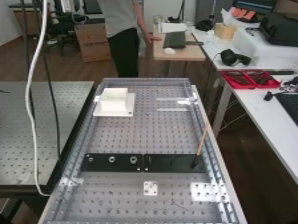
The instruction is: Grab the pcb board and place it in the clear container
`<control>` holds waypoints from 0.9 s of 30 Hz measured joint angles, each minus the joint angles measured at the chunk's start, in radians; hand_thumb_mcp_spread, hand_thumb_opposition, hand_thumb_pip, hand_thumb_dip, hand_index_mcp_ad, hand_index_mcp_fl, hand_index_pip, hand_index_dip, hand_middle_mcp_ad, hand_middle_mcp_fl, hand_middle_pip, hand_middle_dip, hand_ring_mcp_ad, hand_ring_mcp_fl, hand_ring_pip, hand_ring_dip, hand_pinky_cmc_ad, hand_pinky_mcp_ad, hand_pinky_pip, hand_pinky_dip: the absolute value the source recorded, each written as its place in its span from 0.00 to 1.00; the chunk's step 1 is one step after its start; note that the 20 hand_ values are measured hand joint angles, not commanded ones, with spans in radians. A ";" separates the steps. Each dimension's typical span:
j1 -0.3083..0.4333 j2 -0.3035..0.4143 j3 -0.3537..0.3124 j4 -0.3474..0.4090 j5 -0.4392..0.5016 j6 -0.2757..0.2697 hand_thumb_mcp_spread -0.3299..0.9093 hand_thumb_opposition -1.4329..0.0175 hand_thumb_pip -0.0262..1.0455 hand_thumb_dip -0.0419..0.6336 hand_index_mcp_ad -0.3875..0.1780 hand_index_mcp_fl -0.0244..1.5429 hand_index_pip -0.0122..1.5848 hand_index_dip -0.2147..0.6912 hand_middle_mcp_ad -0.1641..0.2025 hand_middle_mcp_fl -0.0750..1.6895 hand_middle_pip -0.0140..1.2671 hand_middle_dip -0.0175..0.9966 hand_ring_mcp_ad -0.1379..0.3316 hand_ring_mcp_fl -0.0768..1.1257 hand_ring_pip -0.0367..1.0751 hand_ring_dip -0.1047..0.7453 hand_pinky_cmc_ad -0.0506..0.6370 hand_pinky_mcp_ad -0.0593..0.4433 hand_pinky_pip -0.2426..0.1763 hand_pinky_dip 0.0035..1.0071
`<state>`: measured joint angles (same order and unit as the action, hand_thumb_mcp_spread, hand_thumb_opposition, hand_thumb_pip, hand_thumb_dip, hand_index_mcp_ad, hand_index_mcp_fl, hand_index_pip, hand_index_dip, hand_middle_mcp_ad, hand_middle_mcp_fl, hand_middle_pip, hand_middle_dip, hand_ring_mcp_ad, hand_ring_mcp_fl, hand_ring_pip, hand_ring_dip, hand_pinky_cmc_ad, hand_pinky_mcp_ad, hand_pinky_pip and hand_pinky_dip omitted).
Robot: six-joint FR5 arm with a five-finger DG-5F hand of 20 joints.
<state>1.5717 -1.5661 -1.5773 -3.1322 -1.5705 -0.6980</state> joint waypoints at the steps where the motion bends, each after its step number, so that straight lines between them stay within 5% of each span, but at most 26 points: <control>1: 0.000 0.000 0.001 -0.001 0.000 0.000 0.26 1.00 0.01 0.07 0.66 0.02 0.01 0.25 0.42 0.05 0.02 0.04 0.37 0.06 0.04 0.14 0.15 0.22 0.55 0.01; 6: 0.001 0.000 0.004 -0.004 0.001 -0.001 0.31 0.93 0.09 0.07 0.65 0.02 0.01 0.26 0.40 0.05 0.02 0.04 0.33 0.06 0.05 0.14 0.12 0.21 0.55 0.04; 12: 0.003 0.000 0.006 -0.006 0.001 -0.001 0.41 0.67 0.14 0.07 0.68 0.02 0.03 0.32 0.42 0.05 0.08 0.04 0.51 0.07 0.08 0.12 0.34 0.39 0.49 0.21; 17: 0.004 0.000 0.003 -0.002 0.003 0.000 0.42 0.62 0.14 0.07 0.71 0.03 0.04 0.36 0.48 0.05 0.09 0.04 0.66 0.07 0.08 0.12 0.46 0.50 0.40 0.28; 27: 0.004 -0.001 -0.003 0.001 0.006 0.007 0.44 0.59 0.14 0.07 0.75 0.03 0.05 0.38 0.55 0.05 0.11 0.04 0.68 0.07 0.11 0.10 0.51 0.55 0.37 0.32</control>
<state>1.5757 -1.5668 -1.5806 -3.1312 -1.5643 -0.6915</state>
